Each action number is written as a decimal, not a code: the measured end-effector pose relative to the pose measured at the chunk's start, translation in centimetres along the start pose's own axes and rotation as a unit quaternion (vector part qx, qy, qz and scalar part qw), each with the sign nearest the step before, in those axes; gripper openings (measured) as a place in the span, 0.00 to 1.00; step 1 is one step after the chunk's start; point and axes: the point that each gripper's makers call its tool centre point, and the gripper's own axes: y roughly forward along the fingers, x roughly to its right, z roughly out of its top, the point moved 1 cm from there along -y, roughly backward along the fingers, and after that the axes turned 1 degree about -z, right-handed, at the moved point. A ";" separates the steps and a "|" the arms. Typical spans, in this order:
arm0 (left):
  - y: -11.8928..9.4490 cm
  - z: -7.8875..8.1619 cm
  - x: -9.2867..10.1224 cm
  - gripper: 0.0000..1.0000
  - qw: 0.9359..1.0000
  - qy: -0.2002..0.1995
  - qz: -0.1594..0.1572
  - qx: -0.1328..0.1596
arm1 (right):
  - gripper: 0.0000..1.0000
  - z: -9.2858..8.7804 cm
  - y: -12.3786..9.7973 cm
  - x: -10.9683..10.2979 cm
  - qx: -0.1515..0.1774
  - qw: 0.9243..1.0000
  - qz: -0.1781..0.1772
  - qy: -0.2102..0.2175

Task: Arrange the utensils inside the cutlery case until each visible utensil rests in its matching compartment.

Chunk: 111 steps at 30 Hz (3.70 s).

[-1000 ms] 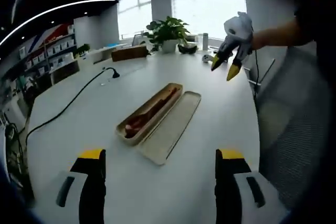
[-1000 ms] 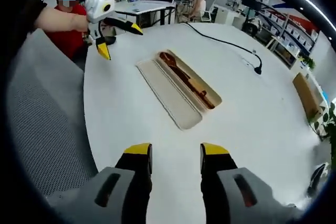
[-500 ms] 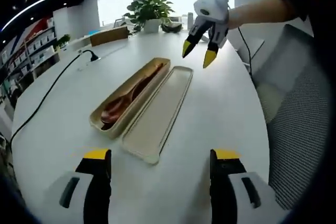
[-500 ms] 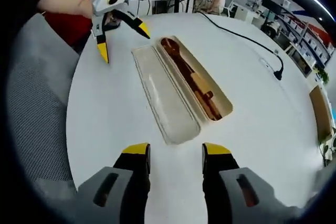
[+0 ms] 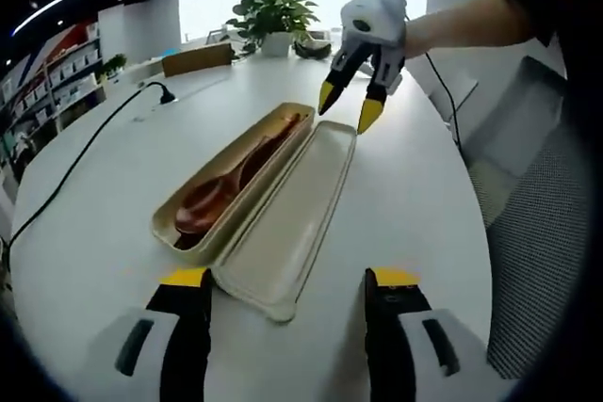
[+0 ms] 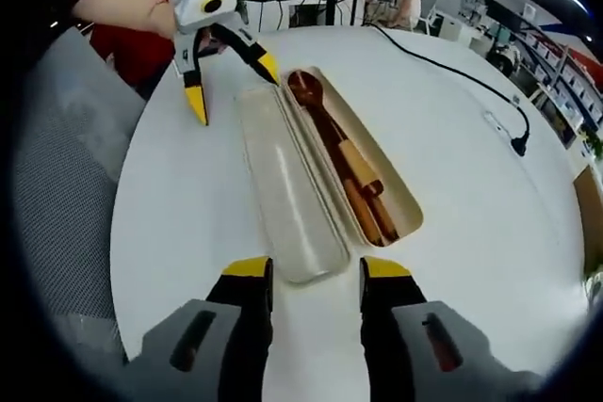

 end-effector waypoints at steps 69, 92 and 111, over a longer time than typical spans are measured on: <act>-1.5 2.5 4.0 0.04 0.976 0.212 -0.034 -0.036 | 0.27 4.5 -1.6 -7.6 -0.017 0.993 0.105 -0.047; -1.8 1.4 4.2 0.13 0.979 0.199 -0.042 -0.033 | 0.00 3.0 -1.2 -6.6 -0.042 0.989 0.113 -0.090; -2.4 1.6 5.5 0.05 0.984 0.160 -0.069 -0.019 | 0.03 3.3 -1.8 -5.7 -0.042 0.989 0.123 -0.073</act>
